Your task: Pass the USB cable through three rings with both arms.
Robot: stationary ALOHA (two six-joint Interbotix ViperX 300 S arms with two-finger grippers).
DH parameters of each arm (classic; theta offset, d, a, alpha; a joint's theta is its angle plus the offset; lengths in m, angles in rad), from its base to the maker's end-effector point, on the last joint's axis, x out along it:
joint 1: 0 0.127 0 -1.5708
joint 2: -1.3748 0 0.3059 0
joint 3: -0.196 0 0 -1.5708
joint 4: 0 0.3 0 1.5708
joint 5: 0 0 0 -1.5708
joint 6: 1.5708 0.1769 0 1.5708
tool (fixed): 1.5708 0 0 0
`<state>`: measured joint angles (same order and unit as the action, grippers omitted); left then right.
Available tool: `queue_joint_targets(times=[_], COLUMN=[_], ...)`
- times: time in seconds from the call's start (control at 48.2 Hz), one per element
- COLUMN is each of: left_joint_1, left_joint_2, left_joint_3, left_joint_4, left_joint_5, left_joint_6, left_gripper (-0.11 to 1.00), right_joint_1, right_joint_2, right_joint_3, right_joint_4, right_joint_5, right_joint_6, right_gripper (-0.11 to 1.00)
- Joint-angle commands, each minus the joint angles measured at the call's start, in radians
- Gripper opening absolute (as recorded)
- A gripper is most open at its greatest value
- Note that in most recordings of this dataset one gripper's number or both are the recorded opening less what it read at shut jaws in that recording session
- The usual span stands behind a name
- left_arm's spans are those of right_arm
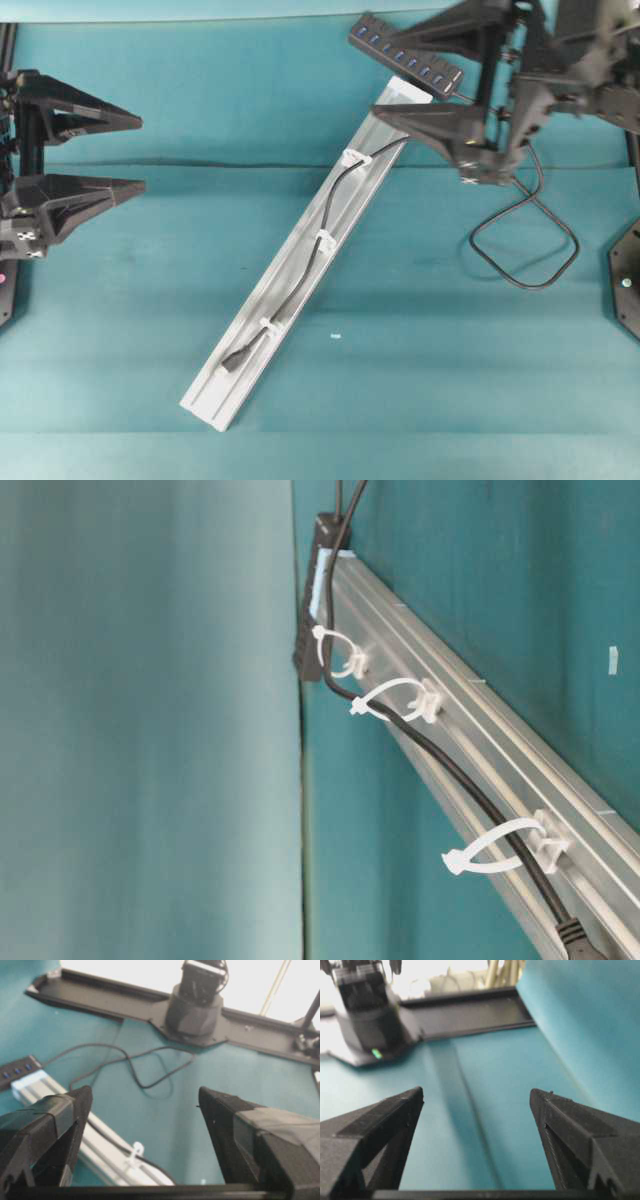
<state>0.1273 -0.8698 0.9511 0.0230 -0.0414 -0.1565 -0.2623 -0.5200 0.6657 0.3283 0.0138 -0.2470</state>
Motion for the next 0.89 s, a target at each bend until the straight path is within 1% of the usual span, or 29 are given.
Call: queue_joint_targets(times=[0.0, 0.104, 0.311, 0.643, 0.872], left_joint_1=[0.003, 0.009, 0.015, 0.015, 0.015], left_joint_2=[0.002, -0.005, -0.012, -0.014, -0.009], left_joint_3=[-0.014, -0.014, -0.012, -0.011, -0.005], left_joint_4=[0.005, 0.005, 0.005, 0.005, 0.005], left_joint_5=[-0.006, -0.015, -0.043, -0.038, -0.038], left_joint_6=[0.031, 0.051, 0.051, 0.049, 0.049], left_gripper=[0.93, 0.93, 0.93, 0.93, 0.93], right_joint_1=[0.002, 0.012, 0.018, 0.031, 0.031], right_joint_2=[-0.02, -0.043, -0.077, -0.149, -0.175], right_joint_3=[0.02, 0.046, 0.092, 0.19, 0.221], right_joint_4=[0.002, -0.002, -0.002, 0.0, 0.0], right_joint_5=[-0.031, -0.046, -0.064, -0.072, -0.094], right_joint_6=[0.063, 0.1, 0.1, 0.106, 0.106], right_gripper=[0.9, 0.9, 0.9, 0.9, 0.9])
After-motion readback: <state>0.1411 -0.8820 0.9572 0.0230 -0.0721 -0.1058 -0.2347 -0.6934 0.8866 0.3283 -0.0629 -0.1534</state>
